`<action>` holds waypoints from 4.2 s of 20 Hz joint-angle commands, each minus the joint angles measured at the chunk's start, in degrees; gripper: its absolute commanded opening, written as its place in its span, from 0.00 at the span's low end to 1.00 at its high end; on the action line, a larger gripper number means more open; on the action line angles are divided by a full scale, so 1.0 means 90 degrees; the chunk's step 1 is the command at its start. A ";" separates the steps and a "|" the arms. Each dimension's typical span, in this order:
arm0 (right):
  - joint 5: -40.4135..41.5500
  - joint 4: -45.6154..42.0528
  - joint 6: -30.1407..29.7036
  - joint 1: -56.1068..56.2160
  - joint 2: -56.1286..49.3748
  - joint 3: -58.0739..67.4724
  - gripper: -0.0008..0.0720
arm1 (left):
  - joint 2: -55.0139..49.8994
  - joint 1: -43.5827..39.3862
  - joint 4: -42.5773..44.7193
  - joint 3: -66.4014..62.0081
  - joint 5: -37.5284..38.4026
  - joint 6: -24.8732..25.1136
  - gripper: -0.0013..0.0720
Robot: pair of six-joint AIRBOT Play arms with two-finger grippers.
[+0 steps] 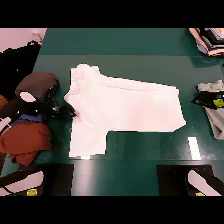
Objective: Fold the shirts.
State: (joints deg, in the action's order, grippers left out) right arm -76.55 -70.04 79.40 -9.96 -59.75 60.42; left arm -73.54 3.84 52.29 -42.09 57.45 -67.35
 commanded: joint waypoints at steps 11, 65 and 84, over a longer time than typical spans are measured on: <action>-0.0731 -0.0061 -0.0119 -0.1630 0.0019 -0.0772 0.57 | 0.0410 -0.0466 0.0182 -0.0427 0.0345 -0.0187 0.05; -0.0801 -0.0389 -0.0039 0.0486 -0.3288 0.3886 0.03 | -0.2142 -0.0466 0.0588 -0.6640 0.1834 -0.1620 0.05; 0.0537 -0.0619 -0.0092 0.0578 -0.3174 0.1994 0.03 | -0.2907 -0.0767 0.1756 -0.5457 0.2166 -0.1207 0.05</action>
State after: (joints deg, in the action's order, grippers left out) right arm -75.81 -75.13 78.74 -5.04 -92.09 87.29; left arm -99.68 -2.00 66.98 -95.24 75.68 -78.24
